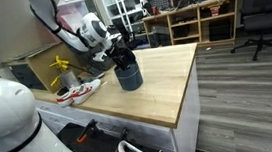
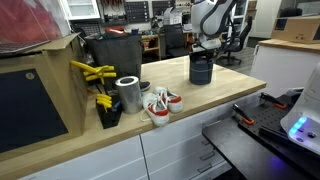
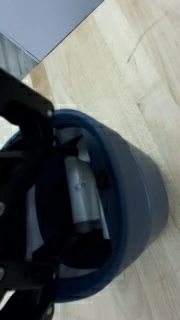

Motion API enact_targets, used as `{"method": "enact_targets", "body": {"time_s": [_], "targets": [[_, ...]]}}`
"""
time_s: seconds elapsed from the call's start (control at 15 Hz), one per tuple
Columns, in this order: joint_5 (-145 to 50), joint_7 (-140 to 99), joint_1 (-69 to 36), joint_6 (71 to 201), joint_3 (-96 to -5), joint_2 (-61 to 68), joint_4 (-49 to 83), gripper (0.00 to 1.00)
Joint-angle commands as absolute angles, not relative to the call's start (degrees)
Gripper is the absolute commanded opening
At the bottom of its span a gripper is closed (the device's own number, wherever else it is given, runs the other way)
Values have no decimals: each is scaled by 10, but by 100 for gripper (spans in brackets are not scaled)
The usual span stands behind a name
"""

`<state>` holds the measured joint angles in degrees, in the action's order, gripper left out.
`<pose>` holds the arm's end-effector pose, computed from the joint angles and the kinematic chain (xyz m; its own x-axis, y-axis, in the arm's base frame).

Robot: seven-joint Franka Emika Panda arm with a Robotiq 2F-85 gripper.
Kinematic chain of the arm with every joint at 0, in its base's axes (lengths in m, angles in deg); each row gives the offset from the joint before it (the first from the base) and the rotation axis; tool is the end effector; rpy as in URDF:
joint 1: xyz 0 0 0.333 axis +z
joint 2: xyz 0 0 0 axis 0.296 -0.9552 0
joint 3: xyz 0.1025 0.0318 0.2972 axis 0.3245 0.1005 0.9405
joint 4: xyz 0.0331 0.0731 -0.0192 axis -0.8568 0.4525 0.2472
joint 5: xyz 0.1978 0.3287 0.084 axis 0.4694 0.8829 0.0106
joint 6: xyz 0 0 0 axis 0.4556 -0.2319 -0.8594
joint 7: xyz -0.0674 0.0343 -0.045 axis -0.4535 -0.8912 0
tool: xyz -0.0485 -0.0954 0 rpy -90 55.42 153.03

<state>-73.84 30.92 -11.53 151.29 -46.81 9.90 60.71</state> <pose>0.5077 0.0607 0.2549 0.8873 -0.4012 0.2275 -0.4383 -0.8870 0.1451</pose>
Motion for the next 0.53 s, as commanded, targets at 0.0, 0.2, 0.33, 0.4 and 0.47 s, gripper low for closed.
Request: {"method": "enact_targets", "body": {"time_s": [0.0,0.2,0.33,0.4,0.47], "targets": [[-739,315,-103,1509,-480,90,608,78],[-736,329,-102,1505,-483,94,607,47],[-733,338,-100,1503,-483,97,609,31],[-733,343,-99,1503,-483,97,609,24],[-733,345,-99,1500,-483,97,611,18]]}}
